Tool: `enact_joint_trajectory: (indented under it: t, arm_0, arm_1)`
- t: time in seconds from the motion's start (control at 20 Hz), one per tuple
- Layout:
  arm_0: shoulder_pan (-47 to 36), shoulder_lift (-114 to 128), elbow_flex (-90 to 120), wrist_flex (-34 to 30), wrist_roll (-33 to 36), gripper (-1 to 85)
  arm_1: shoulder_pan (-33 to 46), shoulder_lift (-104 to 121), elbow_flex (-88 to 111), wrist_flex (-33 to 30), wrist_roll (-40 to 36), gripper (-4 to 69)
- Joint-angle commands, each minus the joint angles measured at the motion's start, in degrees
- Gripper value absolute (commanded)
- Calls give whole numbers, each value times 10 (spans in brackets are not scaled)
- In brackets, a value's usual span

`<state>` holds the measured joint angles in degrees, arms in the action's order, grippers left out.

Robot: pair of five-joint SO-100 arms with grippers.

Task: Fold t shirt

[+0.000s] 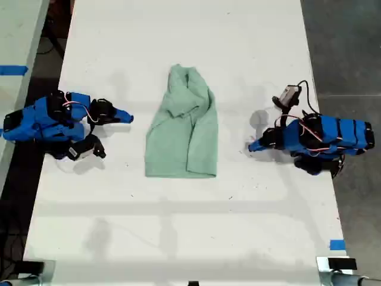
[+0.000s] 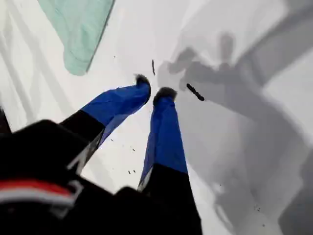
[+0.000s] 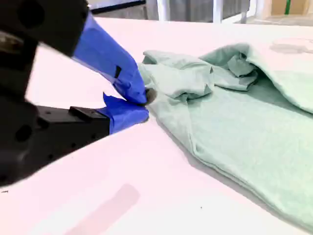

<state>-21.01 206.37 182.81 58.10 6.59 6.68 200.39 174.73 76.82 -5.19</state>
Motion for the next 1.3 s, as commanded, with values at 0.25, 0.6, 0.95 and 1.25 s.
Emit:
enact_joint_trajectory:
  t: [0.25, 0.6, 0.95, 1.25]
  arm_0:
    - [-1, 4, 10, -10, -4, 0]
    - [45, 4, 13, -62, 44, 0]
    - [115, -602, -461, 123, -4, 0]
    - [163, -962, -671, 156, -34, 213]
  arm_1:
    - [-2, 8, 29, 3, -7, 57]
    - [-2, 8, 29, 3, -7, 57]
    - [-2, 8, 29, 3, -7, 57]
    - [-2, 8, 29, 3, -7, 57]
